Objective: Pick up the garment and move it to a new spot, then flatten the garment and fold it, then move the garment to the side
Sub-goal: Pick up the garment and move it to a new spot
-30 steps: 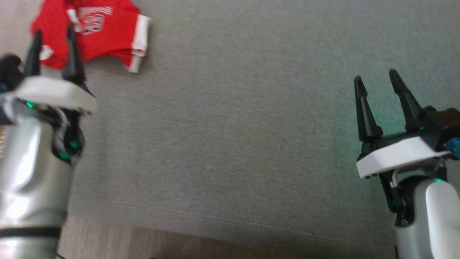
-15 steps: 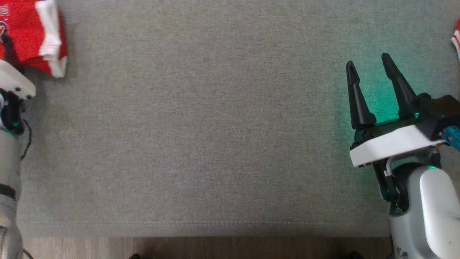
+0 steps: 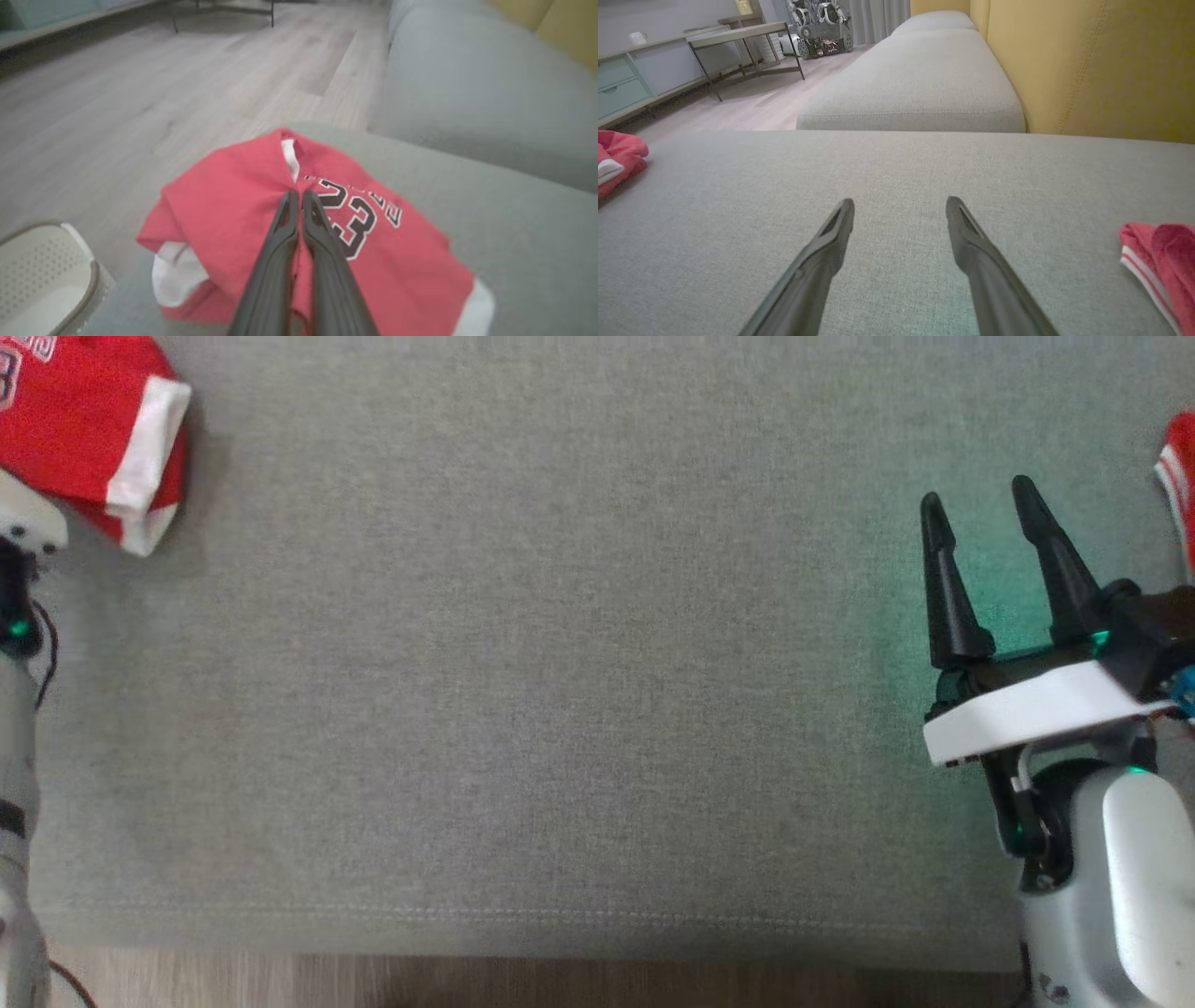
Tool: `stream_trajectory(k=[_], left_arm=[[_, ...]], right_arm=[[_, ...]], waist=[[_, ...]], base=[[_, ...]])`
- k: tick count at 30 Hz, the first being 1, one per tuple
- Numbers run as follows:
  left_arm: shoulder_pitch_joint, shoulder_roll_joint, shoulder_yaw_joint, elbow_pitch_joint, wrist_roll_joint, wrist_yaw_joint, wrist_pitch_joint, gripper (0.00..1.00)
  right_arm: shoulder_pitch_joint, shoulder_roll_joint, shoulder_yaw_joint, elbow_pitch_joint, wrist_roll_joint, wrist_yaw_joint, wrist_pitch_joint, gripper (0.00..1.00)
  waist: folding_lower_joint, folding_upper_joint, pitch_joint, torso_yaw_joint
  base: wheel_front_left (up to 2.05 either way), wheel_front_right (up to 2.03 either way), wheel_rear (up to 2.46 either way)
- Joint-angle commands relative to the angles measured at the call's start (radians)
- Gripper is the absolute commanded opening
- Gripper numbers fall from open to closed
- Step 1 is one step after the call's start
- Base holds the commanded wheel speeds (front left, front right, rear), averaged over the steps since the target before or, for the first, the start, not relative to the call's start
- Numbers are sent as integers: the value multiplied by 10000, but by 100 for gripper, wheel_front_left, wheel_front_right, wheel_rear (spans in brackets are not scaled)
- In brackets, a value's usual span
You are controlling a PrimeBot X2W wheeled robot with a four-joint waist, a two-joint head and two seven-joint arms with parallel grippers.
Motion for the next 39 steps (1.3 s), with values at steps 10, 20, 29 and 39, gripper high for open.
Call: stream_trajectory(k=[10,20,29,39], left_arm=[[2936,519,1503,-4609,938,471,-120,0],[7424,-185,1801,-9095,1280,1333,107,0],[9933,-648,1049,-12673,1634,2009,1319,0],[8767,-1310,-1090,-12215,1910,1126,2019,0]], right_arm=[[609,-16,78,12,293,-7,-323,100],[1529,-16,311,284,408,-7,-561,100],[2194,-16,340,147,610,-7,-426,100],[1895,-16,830,86,932,-7,-448,100]], waist=[[0,0,-2037,203],[0,0,-3744,-292],[0,0,-4389,-1027],[0,0,-3632,-2816]], base=[[0,0,0],[0,0,0],[0,0,0],[0,0,0]])
